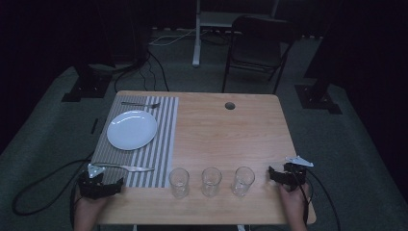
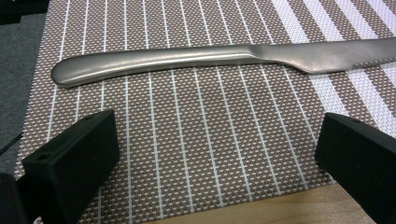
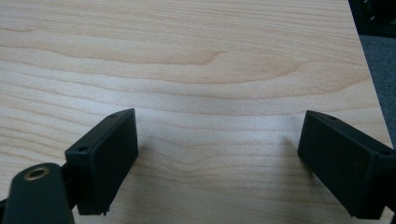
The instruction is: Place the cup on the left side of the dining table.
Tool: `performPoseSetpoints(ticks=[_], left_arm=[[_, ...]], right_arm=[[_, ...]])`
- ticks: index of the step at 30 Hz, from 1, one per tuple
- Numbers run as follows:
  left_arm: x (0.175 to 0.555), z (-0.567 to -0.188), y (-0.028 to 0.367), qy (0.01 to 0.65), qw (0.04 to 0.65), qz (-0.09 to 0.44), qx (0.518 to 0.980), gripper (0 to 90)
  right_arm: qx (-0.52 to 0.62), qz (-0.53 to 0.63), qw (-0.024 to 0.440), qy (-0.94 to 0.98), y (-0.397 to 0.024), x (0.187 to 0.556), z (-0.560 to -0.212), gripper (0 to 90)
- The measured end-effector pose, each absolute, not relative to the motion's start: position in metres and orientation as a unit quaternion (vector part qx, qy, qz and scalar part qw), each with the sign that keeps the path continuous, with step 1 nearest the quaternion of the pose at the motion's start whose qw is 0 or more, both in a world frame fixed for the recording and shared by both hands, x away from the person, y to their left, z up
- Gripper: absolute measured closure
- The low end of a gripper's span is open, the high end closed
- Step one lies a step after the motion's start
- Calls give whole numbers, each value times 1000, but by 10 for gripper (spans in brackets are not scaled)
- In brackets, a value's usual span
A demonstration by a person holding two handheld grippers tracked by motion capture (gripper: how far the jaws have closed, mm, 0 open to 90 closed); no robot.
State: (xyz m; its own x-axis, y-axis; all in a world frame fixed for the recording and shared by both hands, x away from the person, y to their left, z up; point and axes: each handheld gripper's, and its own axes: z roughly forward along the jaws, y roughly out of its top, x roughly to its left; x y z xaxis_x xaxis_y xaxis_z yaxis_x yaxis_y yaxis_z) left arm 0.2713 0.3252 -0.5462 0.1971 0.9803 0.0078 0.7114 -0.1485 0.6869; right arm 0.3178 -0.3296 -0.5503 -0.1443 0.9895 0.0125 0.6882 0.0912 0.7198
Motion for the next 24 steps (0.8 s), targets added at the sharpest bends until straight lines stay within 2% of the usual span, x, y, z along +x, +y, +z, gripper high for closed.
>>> performPoseSetpoints(ticks=[24], left_arm=[[271, -544, 328, 577, 282, 227, 732, 12]], right_arm=[[604, 300, 252, 694, -330, 318, -550, 119]])
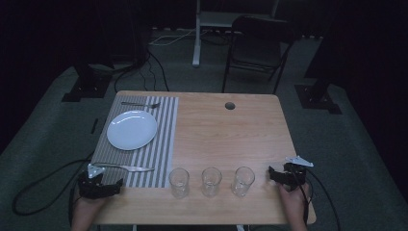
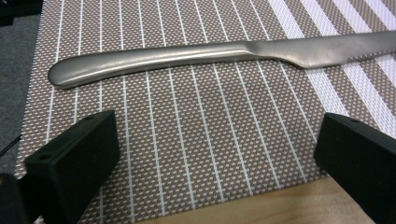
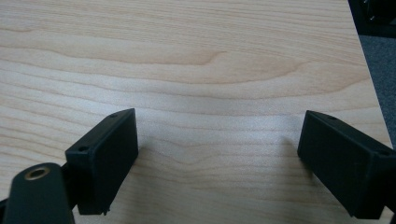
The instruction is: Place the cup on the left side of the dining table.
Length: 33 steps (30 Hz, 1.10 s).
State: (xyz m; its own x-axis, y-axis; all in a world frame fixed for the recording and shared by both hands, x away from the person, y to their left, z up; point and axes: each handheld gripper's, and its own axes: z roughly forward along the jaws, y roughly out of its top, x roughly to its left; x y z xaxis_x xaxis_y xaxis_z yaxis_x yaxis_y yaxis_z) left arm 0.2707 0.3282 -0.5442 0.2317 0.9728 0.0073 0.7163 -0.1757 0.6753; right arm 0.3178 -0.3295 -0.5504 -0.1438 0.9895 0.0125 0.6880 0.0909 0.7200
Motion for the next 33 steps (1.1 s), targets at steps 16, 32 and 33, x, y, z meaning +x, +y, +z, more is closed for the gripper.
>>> performPoseSetpoints(ticks=[16, 32, 33], left_arm=[[261, -526, 331, 549, 339, 212, 734, 32], [258, -512, 313, 504, 361, 191, 761, 32], [258, -511, 311, 504, 361, 188, 762, 32]], right_arm=[[604, 300, 252, 694, -329, 318, -550, 121], [605, 299, 252, 694, -329, 317, -550, 122], [605, 299, 252, 693, -329, 317, -550, 122]])
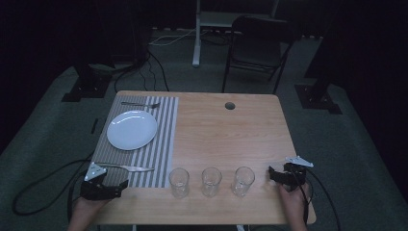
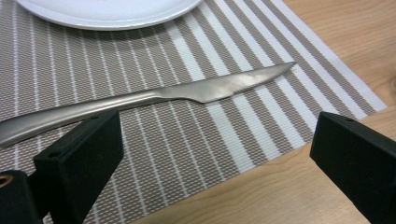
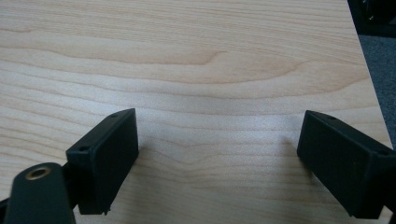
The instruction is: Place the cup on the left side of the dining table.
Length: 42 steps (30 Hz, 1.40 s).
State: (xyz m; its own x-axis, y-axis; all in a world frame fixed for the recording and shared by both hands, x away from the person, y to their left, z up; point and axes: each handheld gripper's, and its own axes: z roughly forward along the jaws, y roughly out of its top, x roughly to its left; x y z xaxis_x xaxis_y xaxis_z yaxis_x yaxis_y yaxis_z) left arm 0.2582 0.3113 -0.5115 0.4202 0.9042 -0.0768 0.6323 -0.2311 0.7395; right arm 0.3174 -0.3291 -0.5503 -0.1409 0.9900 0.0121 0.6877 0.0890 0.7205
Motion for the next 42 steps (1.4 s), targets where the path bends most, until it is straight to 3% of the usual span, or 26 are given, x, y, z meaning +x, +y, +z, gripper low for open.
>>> performPoseSetpoints(ticks=[26, 42], left_arm=[[247, -478, 270, 407, 427, 144, 795, 32], [258, -468, 234, 352, 434, 111, 822, 33]], right_arm=[[608, 299, 254, 691, -329, 317, -550, 123], [607, 299, 253, 691, -329, 316, -550, 123]])
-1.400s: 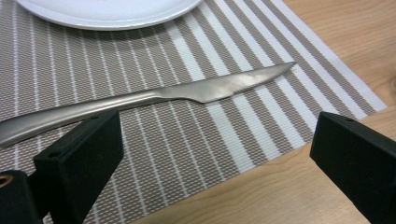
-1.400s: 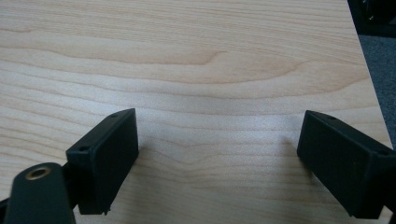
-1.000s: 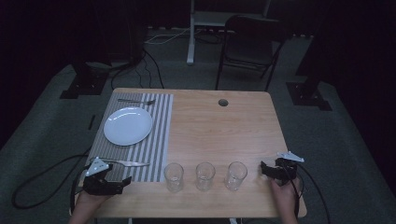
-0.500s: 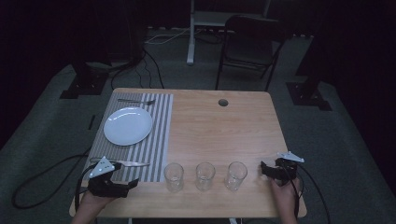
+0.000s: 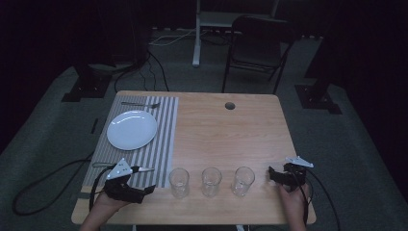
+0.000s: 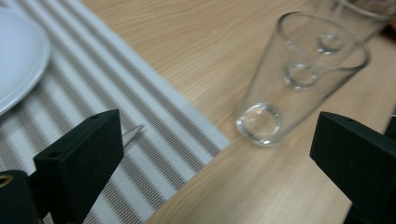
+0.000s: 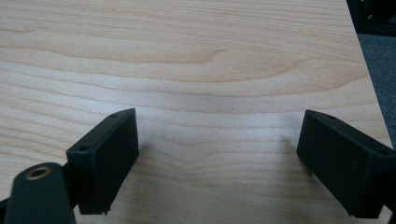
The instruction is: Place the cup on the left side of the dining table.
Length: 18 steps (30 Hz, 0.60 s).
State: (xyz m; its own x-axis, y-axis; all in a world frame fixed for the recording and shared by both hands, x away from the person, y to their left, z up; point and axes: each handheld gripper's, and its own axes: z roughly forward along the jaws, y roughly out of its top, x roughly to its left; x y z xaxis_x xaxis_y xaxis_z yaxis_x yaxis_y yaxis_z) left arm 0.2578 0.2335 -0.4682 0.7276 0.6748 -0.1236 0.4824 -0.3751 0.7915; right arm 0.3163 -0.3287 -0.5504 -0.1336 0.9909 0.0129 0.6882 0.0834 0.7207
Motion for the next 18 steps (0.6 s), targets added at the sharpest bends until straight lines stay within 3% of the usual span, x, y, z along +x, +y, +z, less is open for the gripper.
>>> performPoseSetpoints(ticks=[18], left_arm=[[269, -444, 186, 270, 441, 86, 851, 33]], right_arm=[[607, 299, 253, 691, -329, 316, -550, 123]])
